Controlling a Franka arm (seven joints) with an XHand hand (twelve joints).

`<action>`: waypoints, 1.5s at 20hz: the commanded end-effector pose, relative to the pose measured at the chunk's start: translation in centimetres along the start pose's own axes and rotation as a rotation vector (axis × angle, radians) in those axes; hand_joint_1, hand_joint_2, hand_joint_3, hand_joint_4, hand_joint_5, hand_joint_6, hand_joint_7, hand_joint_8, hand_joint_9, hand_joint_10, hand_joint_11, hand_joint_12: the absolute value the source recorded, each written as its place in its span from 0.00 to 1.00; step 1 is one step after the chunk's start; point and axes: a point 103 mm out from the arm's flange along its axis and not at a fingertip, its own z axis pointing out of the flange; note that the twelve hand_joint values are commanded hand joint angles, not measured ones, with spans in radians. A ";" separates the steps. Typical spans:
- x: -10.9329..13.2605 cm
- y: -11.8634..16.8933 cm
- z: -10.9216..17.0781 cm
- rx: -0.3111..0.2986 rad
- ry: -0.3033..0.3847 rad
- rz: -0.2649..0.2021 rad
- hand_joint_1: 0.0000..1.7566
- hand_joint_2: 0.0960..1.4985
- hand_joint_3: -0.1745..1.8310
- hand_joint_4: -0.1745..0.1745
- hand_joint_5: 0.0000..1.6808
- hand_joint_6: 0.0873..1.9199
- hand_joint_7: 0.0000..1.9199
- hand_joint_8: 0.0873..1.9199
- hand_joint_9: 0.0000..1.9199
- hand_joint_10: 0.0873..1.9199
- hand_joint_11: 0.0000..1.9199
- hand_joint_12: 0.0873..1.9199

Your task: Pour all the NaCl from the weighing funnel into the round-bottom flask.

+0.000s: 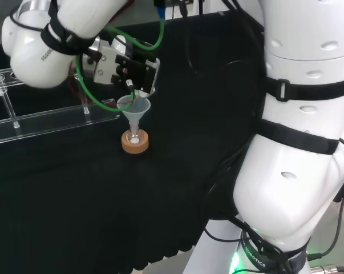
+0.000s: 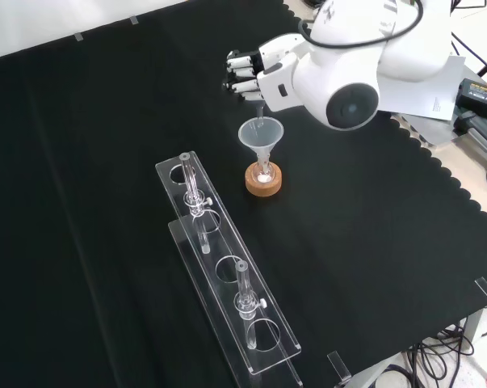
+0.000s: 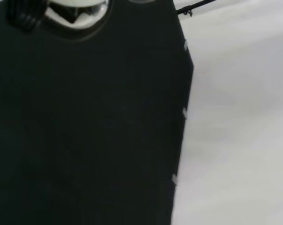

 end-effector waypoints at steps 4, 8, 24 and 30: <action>-1.6 0.5 1.9 0.023 0.267 -0.055 0.63 0.44 0.37 1.00 0.75 0.32 0.30 0.30 0.47 0.12 0.39 0.54; -2.4 0.9 2.9 0.036 0.394 -0.087 0.63 0.44 0.37 1.00 0.75 0.32 0.30 0.30 0.47 0.12 0.40 0.54; -3.8 2.6 7.4 0.001 0.861 -0.124 0.63 0.44 0.37 1.00 0.75 0.32 0.30 0.30 0.47 0.12 0.40 0.54; -4.2 3.1 8.9 -0.019 0.985 -0.119 0.63 0.44 0.37 1.00 0.75 0.32 0.30 0.30 0.47 0.12 0.40 0.54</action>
